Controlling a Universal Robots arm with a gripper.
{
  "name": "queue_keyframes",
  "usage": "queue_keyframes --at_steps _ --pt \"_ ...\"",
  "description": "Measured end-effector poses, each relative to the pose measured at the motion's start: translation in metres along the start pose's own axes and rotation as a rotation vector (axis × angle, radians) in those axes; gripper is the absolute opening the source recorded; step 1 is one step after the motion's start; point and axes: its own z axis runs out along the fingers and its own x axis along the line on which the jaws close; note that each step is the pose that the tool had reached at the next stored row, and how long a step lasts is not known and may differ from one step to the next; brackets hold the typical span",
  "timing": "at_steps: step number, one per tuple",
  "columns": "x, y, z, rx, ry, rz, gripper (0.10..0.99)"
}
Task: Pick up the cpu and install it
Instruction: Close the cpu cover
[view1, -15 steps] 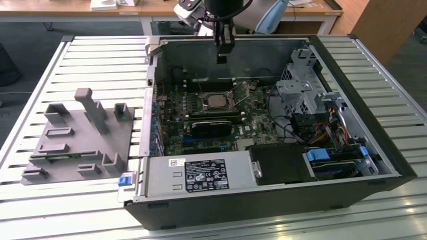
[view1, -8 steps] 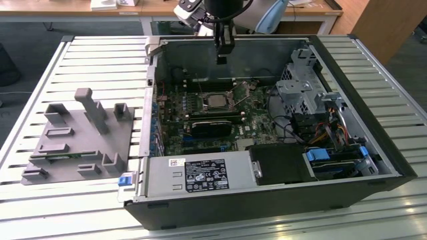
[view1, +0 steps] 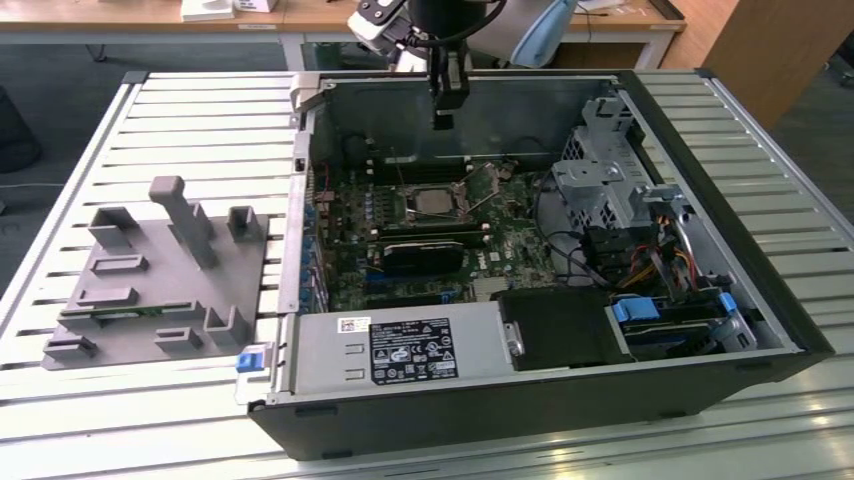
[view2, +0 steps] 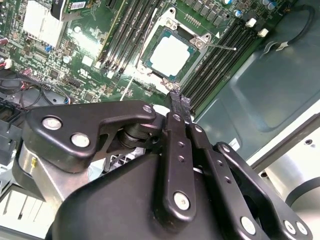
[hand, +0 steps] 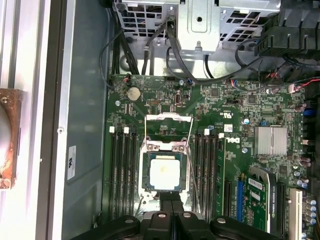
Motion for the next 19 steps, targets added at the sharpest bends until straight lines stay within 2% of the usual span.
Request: queue_keyframes --at_steps 6,12,19 --pt "0.0000 0.0005 0.0011 0.000 0.0001 0.000 0.106" --pt "-0.0002 0.0073 0.0023 0.000 0.0002 0.000 0.106" --pt "-0.0002 0.0116 0.0035 0.000 0.0001 0.000 0.106"
